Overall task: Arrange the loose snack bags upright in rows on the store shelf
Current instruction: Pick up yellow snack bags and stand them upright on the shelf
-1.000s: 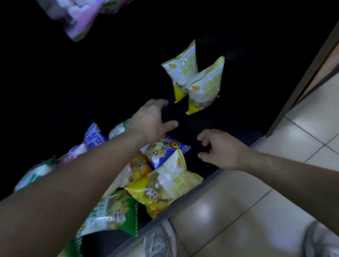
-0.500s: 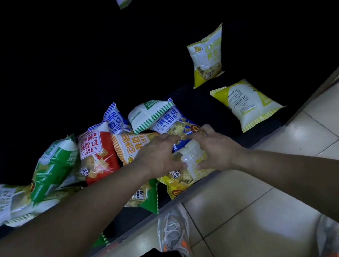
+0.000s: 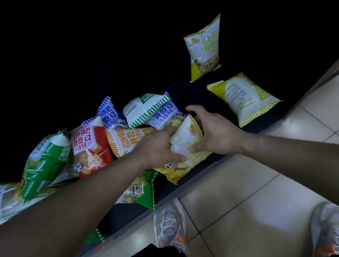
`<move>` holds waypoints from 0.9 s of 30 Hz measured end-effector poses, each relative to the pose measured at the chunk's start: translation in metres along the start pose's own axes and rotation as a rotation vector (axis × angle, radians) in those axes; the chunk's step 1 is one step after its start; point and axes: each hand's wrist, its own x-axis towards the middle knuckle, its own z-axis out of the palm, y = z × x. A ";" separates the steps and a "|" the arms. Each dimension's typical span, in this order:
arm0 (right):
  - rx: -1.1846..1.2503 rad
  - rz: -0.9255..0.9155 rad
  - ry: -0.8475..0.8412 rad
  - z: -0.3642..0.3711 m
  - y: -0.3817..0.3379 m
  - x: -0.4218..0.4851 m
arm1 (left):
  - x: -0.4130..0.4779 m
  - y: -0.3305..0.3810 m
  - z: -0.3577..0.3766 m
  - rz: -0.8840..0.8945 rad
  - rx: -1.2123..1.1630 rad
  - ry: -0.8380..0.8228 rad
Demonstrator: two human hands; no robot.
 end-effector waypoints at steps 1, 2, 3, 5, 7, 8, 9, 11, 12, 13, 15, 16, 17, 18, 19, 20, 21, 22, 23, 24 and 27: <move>0.019 -0.016 0.024 -0.007 -0.001 0.001 | 0.001 0.000 -0.004 -0.001 -0.064 0.035; 0.039 -0.022 0.042 -0.015 0.000 0.002 | 0.002 0.001 -0.009 -0.009 -0.155 0.064; 0.037 -0.021 0.045 -0.024 0.001 0.002 | 0.003 0.001 -0.013 -0.019 -0.270 0.086; -0.064 -0.019 0.024 -0.041 0.005 0.002 | 0.004 0.003 -0.018 -0.028 -0.489 0.103; -0.139 -0.018 0.053 -0.051 0.009 0.000 | 0.005 0.007 -0.019 -0.033 -0.574 0.105; -0.125 -0.013 0.089 -0.054 0.010 -0.002 | 0.005 0.010 -0.018 -0.034 -0.597 0.108; -0.088 0.001 0.125 -0.055 0.012 -0.003 | 0.006 0.012 -0.018 -0.037 -0.621 0.115; 0.016 0.075 0.181 -0.055 0.016 -0.007 | 0.008 0.018 -0.019 -0.043 -0.637 0.146; 0.064 0.122 0.202 -0.053 0.018 -0.010 | 0.010 0.021 -0.019 -0.047 -0.626 0.169; 0.094 0.154 0.220 -0.051 0.020 -0.012 | 0.011 0.024 -0.019 -0.053 -0.618 0.192; 0.104 0.166 0.258 -0.046 0.023 -0.015 | 0.014 0.029 -0.019 -0.069 -0.604 0.226; 0.108 0.161 0.274 -0.044 0.024 -0.016 | 0.015 0.031 -0.019 -0.075 -0.596 0.234; 0.125 0.160 0.282 -0.042 0.025 -0.017 | 0.016 0.034 -0.018 -0.078 -0.592 0.238; 0.150 0.173 0.285 -0.042 0.026 -0.018 | 0.017 0.036 -0.017 -0.080 -0.596 0.238; 0.177 0.193 0.286 -0.043 0.028 -0.018 | 0.019 0.038 -0.016 -0.079 -0.610 0.237; 0.217 0.205 0.285 -0.044 0.029 -0.019 | 0.020 0.041 -0.016 -0.075 -0.626 0.232; 0.277 0.201 0.280 -0.045 0.030 -0.020 | 0.021 0.045 -0.015 -0.069 -0.635 0.222; 0.346 0.190 0.265 -0.046 0.031 -0.022 | 0.022 0.049 -0.015 -0.060 -0.626 0.212; 0.404 0.177 0.245 -0.048 0.032 -0.024 | 0.023 0.054 -0.014 -0.049 -0.597 0.206; 0.446 0.165 0.228 -0.050 0.034 -0.027 | 0.024 0.059 -0.012 -0.033 -0.564 0.204; 0.495 0.154 0.233 -0.063 0.040 -0.037 | 0.025 0.076 -0.008 0.027 -0.523 0.157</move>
